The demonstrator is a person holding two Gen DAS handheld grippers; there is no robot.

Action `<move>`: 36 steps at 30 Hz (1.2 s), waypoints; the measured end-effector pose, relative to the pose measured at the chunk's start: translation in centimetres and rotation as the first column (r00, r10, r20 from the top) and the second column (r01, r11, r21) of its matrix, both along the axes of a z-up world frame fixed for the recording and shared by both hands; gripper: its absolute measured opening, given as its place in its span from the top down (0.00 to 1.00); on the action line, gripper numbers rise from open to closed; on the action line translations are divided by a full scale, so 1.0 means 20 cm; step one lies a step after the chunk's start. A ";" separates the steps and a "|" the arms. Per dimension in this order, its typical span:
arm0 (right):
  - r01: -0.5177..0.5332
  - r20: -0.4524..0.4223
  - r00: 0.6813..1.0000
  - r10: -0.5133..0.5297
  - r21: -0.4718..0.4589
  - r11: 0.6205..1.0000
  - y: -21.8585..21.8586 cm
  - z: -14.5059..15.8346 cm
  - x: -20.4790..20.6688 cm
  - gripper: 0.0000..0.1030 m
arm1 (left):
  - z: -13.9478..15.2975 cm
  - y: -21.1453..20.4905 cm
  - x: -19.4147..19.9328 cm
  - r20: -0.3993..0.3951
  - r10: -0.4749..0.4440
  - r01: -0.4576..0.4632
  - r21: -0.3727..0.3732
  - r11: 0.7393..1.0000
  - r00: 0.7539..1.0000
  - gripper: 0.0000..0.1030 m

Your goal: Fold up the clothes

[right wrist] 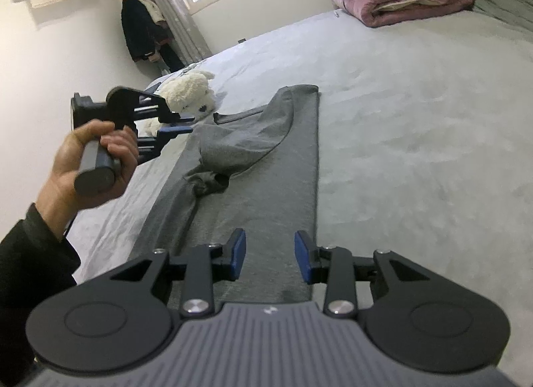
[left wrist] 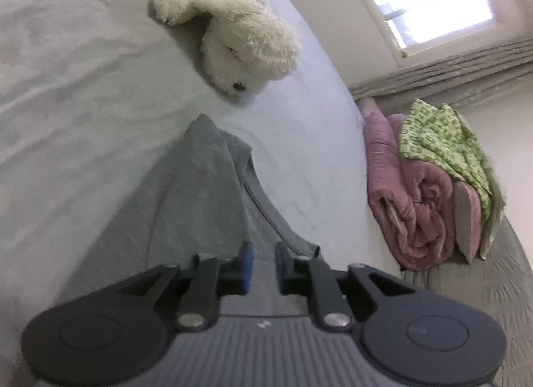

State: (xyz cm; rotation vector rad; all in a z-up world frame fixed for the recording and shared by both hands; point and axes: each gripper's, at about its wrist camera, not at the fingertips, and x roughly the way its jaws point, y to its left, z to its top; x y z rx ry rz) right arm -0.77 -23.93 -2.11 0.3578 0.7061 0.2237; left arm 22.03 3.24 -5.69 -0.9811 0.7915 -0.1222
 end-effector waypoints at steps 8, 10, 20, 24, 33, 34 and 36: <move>-0.069 0.061 0.995 0.076 -0.109 0.992 0.15 -0.02 0.05 0.63 | -0.05 -0.04 0.03 0.014 -0.199 0.197 0.098 0.975 0.980 0.47; -0.095 0.088 0.990 0.110 -0.160 0.982 0.22 -0.01 0.10 0.62 | -0.06 -0.06 0.05 -0.020 -0.244 0.244 0.142 0.959 0.970 0.47; -0.147 0.132 0.973 0.188 -0.272 0.951 0.50 -0.06 0.56 0.62 | -0.14 -0.07 0.02 0.006 -0.380 0.378 0.070 0.923 0.925 0.47; -0.170 0.101 0.970 0.222 -0.374 0.912 0.60 -0.12 0.67 0.62 | -0.18 -0.06 0.03 0.020 -0.412 0.412 0.025 0.911 0.911 0.45; -0.164 0.075 0.979 0.191 -0.273 0.948 0.46 -0.06 0.78 0.93 | -0.18 0.01 0.01 0.048 -0.420 0.422 -0.029 0.906 0.906 0.36; -0.165 0.075 0.979 0.189 -0.244 0.956 0.44 -0.04 0.79 0.93 | -0.18 0.02 0.00 0.047 -0.419 0.420 -0.022 0.907 0.907 0.36; -0.174 0.068 0.980 0.189 -0.185 0.967 0.39 0.00 0.82 0.93 | -0.18 0.03 -0.01 0.045 -0.416 0.416 -0.007 0.909 0.908 0.34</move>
